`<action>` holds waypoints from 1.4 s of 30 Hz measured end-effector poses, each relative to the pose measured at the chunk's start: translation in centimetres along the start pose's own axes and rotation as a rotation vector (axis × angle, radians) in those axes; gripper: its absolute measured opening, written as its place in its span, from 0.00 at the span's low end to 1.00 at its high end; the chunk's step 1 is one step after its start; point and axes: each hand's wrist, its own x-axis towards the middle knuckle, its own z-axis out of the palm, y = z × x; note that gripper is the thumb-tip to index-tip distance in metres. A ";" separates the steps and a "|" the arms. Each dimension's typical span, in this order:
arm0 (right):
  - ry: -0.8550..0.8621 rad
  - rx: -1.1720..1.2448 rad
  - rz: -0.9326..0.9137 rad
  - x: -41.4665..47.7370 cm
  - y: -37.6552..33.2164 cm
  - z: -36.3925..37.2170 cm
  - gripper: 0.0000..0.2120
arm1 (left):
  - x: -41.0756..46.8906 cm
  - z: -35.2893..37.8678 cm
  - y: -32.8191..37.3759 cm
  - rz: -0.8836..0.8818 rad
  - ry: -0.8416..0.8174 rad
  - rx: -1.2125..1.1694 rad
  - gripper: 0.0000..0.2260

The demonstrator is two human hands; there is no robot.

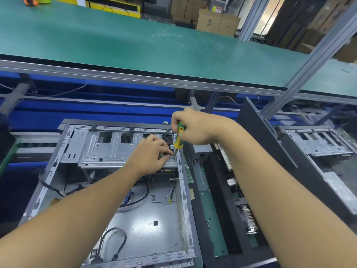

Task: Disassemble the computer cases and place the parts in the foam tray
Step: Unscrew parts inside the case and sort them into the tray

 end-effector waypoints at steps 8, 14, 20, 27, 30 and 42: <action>0.335 -0.256 0.282 1.3 -1.0 1.9 0.22 | 0.0 0.0 0.0 -0.010 -0.004 0.012 0.10; 0.100 -0.062 0.049 0.3 -0.5 0.0 0.05 | -0.1 -0.1 0.1 -0.012 -0.004 0.001 0.10; 0.097 -0.028 0.117 0.0 -0.6 0.7 0.05 | -0.2 -0.2 0.3 -0.013 -0.001 -0.002 0.09; 0.266 -0.264 0.203 0.8 -0.2 1.6 0.06 | -0.1 -0.1 0.2 -0.008 0.004 0.009 0.09; 0.212 -0.068 0.076 0.5 0.1 0.8 0.02 | -0.1 -0.1 0.2 -0.007 0.003 0.012 0.09; 0.261 -0.333 0.234 1.0 -0.5 1.5 0.10 | -0.2 -0.1 0.2 -0.019 0.002 0.007 0.10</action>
